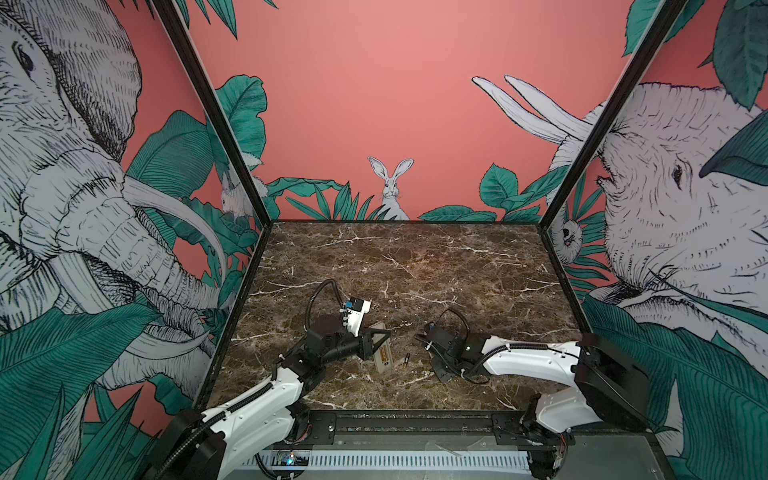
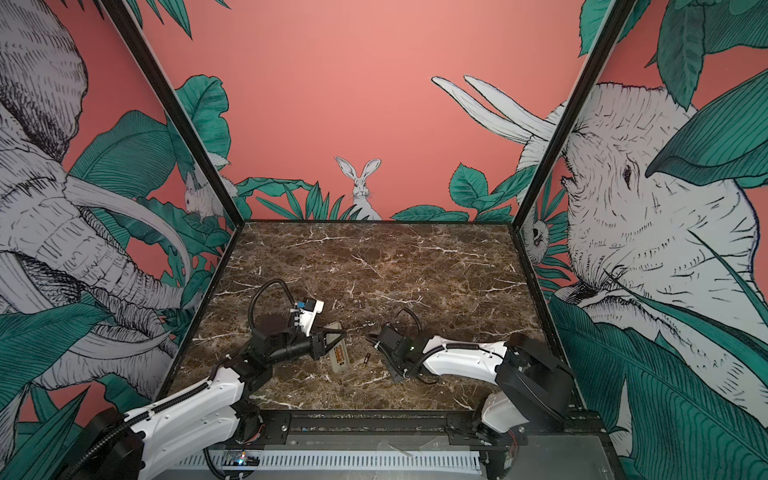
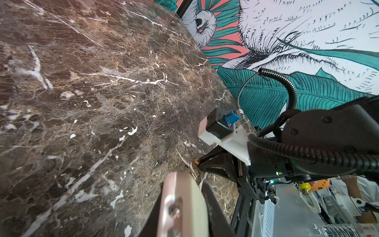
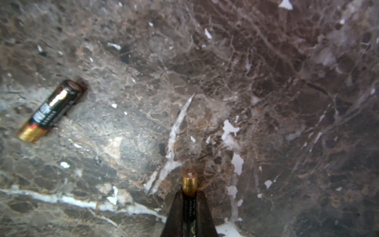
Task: Load the batteries into the remote control
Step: 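Carry the held battery with the right gripper toward the open remote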
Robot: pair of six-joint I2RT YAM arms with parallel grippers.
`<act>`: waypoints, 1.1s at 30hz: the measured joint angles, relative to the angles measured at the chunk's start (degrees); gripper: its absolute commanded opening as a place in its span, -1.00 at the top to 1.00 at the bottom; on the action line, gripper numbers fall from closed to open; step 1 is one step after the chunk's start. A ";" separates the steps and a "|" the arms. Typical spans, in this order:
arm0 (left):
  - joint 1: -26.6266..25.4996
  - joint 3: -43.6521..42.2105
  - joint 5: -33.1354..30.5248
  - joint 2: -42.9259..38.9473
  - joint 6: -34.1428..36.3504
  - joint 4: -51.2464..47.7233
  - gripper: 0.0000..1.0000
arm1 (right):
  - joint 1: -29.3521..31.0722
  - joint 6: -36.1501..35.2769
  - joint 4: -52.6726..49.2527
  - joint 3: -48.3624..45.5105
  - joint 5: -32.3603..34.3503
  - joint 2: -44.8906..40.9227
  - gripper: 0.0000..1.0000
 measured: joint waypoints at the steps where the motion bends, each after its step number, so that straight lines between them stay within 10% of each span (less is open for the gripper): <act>1: 0.00 0.04 -0.17 0.00 0.09 0.00 1.00 | 0.02 0.00 0.04 0.13 0.04 0.13 0.67; 33: -0.79 0.87 -2.29 -3.28 4.24 -4.96 1.00 | -2.01 -3.69 -4.74 6.82 1.44 5.77 0.62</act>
